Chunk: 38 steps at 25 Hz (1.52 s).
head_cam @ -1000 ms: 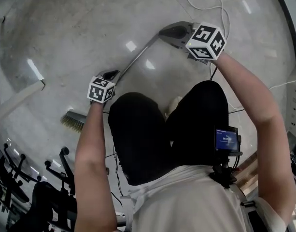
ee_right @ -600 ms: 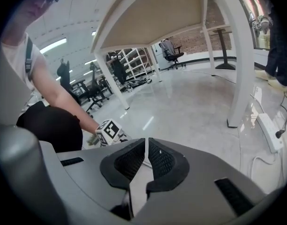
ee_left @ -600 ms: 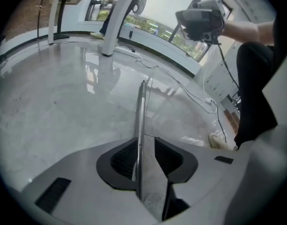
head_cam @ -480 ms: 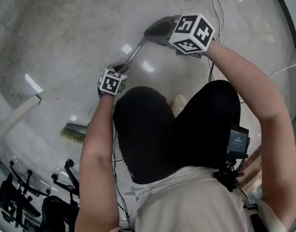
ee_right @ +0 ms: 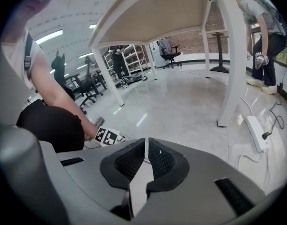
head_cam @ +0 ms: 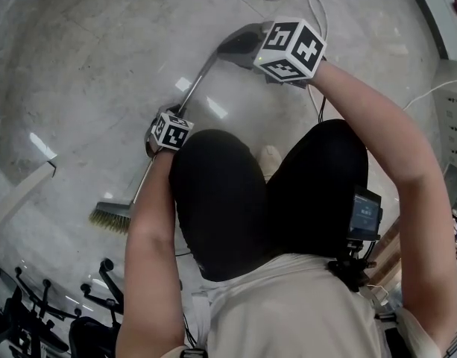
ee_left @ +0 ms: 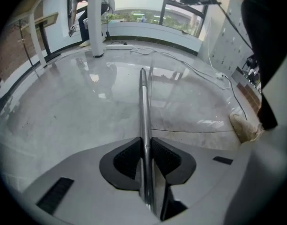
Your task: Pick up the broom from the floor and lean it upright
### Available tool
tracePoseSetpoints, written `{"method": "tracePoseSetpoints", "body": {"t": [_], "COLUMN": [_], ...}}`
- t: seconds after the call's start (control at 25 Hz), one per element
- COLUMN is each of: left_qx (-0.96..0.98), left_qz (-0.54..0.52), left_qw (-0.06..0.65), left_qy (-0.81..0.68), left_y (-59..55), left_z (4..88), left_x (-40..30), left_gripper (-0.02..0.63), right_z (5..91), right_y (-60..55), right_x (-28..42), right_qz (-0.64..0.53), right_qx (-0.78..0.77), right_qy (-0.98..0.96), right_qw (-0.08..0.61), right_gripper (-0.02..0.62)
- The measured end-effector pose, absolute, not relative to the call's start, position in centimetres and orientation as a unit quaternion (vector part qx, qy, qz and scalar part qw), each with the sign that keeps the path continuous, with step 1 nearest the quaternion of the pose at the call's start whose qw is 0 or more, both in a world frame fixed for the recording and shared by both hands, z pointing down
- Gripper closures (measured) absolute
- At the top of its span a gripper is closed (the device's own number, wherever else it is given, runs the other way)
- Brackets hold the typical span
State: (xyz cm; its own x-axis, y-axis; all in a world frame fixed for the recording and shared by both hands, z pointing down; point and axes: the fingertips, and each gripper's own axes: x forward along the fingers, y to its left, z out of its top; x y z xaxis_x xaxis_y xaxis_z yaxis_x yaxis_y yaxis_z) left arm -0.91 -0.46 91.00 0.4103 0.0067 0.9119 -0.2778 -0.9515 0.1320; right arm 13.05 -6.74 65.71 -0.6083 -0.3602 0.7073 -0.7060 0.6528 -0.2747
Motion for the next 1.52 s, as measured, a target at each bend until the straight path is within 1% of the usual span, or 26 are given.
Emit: {"method": "tracePoseSetpoints", "body": {"t": [0.2, 0.32, 0.44, 0.52, 0.88, 1.08, 1.24, 1.4, 1.52], "left_qx": [0.834, 0.85, 0.866, 0.875, 0.899, 0.902, 0.897, 0.89, 0.88], "left_qz": [0.51, 0.472, 0.432, 0.405, 0.263, 0.183, 0.141, 0.1, 0.077], "left_qw": [0.164, 0.163, 0.149, 0.138, 0.075, 0.046, 0.031, 0.012, 0.001], "left_qy": [-0.13, -0.168, -0.202, -0.225, -0.342, -0.388, -0.417, -0.446, -0.469], "left_y": [-2.8, -5.6, -8.1, -9.3, -11.9, -11.3, -10.2, -10.9, -11.4], "left_z": [88.7, 85.2, 80.3, 76.7, 59.7, 52.0, 46.5, 42.1, 40.1], "left_x": [-2.8, -3.7, -4.1, -4.6, -9.7, -12.8, -15.4, -16.2, -17.6], "left_gripper": [0.528, 0.528, 0.528, 0.528, 0.528, 0.528, 0.528, 0.529, 0.529], "right_z": [64.2, 61.3, 56.5, 53.7, 46.1, 43.1, 41.7, 39.8, 38.1], "right_y": [-7.8, -9.2, -10.8, -11.5, -13.0, -13.6, -13.1, -13.9, -14.0], "right_x": [13.8, 13.8, 13.0, 12.4, 9.7, 5.7, 1.6, 0.2, -1.0], "right_qz": [0.246, 0.187, 0.104, 0.075, 0.007, -0.031, -0.012, -0.013, -0.022], "right_qx": [0.322, 0.333, 0.34, 0.343, 0.323, 0.278, 0.243, 0.228, 0.214], "right_qy": [-0.859, -0.875, -0.899, -0.909, -0.936, -0.956, -0.964, -0.968, -0.972], "right_qw": [0.313, 0.299, 0.255, 0.223, 0.138, 0.09, 0.105, 0.109, 0.097], "right_gripper": [0.563, 0.563, 0.563, 0.563, 0.563, 0.563, 0.563, 0.563, 0.563]}}
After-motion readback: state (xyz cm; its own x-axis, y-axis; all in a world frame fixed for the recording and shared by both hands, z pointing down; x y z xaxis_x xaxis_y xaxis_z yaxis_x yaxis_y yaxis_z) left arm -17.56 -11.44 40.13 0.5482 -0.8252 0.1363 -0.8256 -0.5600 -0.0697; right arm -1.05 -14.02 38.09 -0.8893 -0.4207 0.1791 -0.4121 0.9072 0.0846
